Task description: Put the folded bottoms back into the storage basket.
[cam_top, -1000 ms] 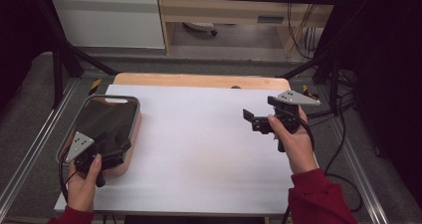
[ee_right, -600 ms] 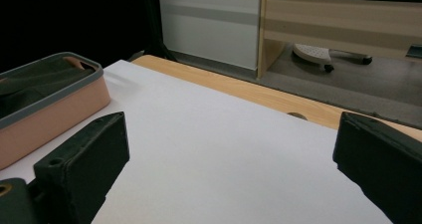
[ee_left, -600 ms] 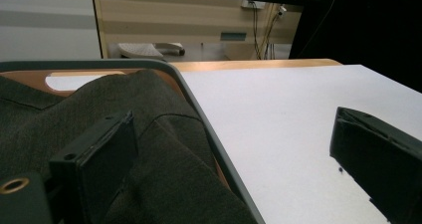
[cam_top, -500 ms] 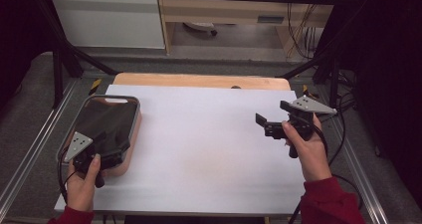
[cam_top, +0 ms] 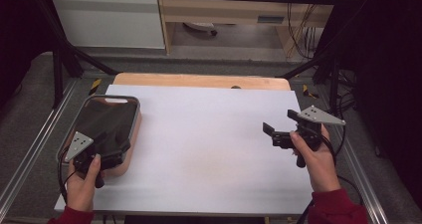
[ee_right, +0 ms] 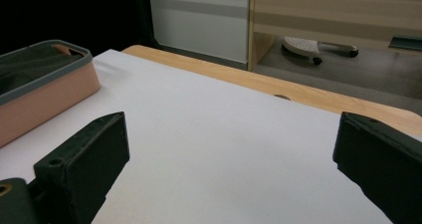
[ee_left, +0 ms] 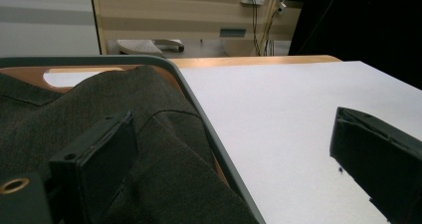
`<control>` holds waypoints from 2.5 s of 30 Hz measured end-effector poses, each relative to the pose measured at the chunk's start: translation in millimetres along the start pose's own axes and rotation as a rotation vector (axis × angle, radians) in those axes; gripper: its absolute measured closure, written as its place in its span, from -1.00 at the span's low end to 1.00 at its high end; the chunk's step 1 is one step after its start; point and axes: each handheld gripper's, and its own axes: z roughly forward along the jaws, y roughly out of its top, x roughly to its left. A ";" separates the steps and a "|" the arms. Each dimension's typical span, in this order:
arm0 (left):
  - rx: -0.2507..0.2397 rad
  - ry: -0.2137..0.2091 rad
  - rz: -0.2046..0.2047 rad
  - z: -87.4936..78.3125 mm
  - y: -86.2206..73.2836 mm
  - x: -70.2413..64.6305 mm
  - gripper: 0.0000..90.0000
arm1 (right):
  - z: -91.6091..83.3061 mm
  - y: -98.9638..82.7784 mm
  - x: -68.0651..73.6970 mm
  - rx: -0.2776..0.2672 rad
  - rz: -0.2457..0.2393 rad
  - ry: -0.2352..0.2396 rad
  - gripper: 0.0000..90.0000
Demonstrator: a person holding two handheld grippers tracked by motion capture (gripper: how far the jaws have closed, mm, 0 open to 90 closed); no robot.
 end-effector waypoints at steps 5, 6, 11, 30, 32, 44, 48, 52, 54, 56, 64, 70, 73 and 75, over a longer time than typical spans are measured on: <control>0.003 -0.002 0.003 0.1 0.1 0.0 -0.89 | -4.1 -9.5 1.2 0.003 0.001 0.003 -0.96; 0.004 -0.002 0.003 0.1 0.1 0.0 -0.88 | -4.9 -11.2 1.4 0.005 0.000 0.004 -0.96; 0.003 -0.001 -0.001 -0.5 0.2 1.4 -0.88 | -8.4 -19.8 1.6 0.013 -0.010 0.003 -0.96; 0.004 -0.011 0.018 0.0 -0.4 -1.7 -0.88 | -17.6 -49.9 0.1 0.009 0.016 -0.021 -0.96; 0.002 -0.010 0.025 -0.1 -0.4 -2.7 -0.88 | -18.2 -53.1 -0.8 0.007 0.016 -0.026 -0.96; -0.006 -0.005 0.022 -1.0 -0.4 -1.5 -0.88 | -22.9 -73.7 0.5 0.014 0.007 -0.042 -0.95; -0.011 -0.009 0.025 -1.4 -0.3 -1.3 -0.88 | -25.5 -78.9 1.7 0.015 -0.001 -0.046 -0.95; -0.015 -0.007 0.025 -1.7 -0.1 -1.3 -0.88 | -27.9 -82.3 3.3 0.009 0.002 -0.045 -0.95; -0.014 -0.006 0.026 -1.7 -0.1 -1.4 -0.88 | -28.4 -84.2 4.4 0.008 -0.002 -0.047 -0.95; -0.015 -0.003 0.028 -1.8 0.0 -1.7 -0.88 | -28.8 -86.3 6.1 0.011 -0.003 -0.047 -0.95; -0.023 0.006 0.025 -3.3 0.7 -0.5 -0.88 | -27.9 -98.7 12.7 0.038 0.003 -0.032 -0.95; -0.028 0.008 0.027 -3.9 1.2 -0.9 -0.88 | -24.5 -114.5 18.7 0.062 0.041 -0.001 -0.93; -0.027 0.009 0.027 -4.1 1.3 -0.5 -0.88 | -23.2 -120.1 22.0 0.074 0.042 0.008 -0.93; -0.026 0.008 0.028 -3.9 1.2 -0.7 -0.88 | -22.0 -123.2 23.6 0.080 0.034 0.010 -0.93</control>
